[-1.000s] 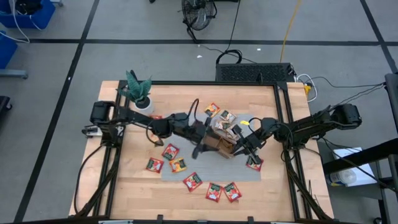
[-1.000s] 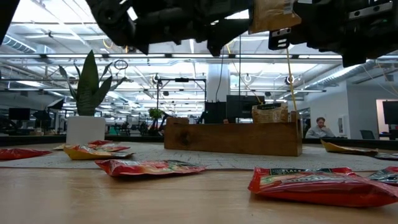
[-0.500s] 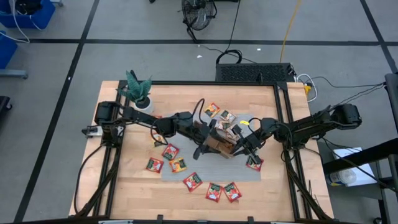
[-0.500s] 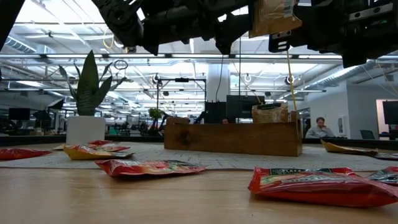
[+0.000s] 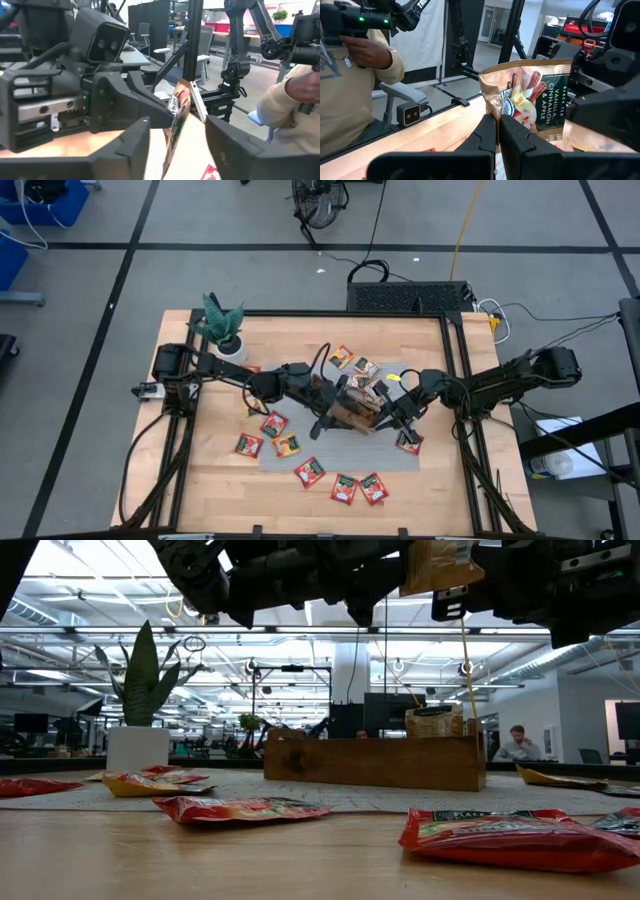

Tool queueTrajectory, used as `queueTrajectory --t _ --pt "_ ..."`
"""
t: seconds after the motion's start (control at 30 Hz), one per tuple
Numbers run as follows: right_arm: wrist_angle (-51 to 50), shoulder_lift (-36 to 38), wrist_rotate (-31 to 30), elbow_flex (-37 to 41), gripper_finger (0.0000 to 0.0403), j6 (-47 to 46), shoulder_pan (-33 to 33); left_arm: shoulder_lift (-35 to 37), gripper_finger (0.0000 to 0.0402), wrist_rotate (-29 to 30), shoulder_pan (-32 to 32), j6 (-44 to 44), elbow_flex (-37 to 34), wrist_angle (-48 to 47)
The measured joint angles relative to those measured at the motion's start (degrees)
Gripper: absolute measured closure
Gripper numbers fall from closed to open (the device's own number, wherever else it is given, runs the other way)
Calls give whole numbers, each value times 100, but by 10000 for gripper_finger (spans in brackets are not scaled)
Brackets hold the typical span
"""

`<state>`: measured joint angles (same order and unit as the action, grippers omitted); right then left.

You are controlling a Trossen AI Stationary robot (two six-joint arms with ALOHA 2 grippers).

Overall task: Pick & Place Tea
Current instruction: Put the brown tea into the right part of the wooden organizer

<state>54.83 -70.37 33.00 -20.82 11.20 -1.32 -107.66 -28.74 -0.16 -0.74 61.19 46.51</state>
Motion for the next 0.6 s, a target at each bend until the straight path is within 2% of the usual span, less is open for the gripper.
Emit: queueTrajectory --t 0.23,0.37,0.43,0.5,0.6 --pt "0 0 -14 2 403 0 0 0 380 -2 33 302 0 -12" --pt "-27 0 -85 8 401 -7 1 14 393 -14 100 222 0 -235" --pt "-82 -4 -299 11 395 -92 0 167 396 52 133 177 0 -675" --pt "-119 0 -649 9 385 -214 0 404 396 403 160 223 0 -1266" --pt "-299 -4 -1237 11 369 -300 4 841 398 1337 154 498 0 -2409"
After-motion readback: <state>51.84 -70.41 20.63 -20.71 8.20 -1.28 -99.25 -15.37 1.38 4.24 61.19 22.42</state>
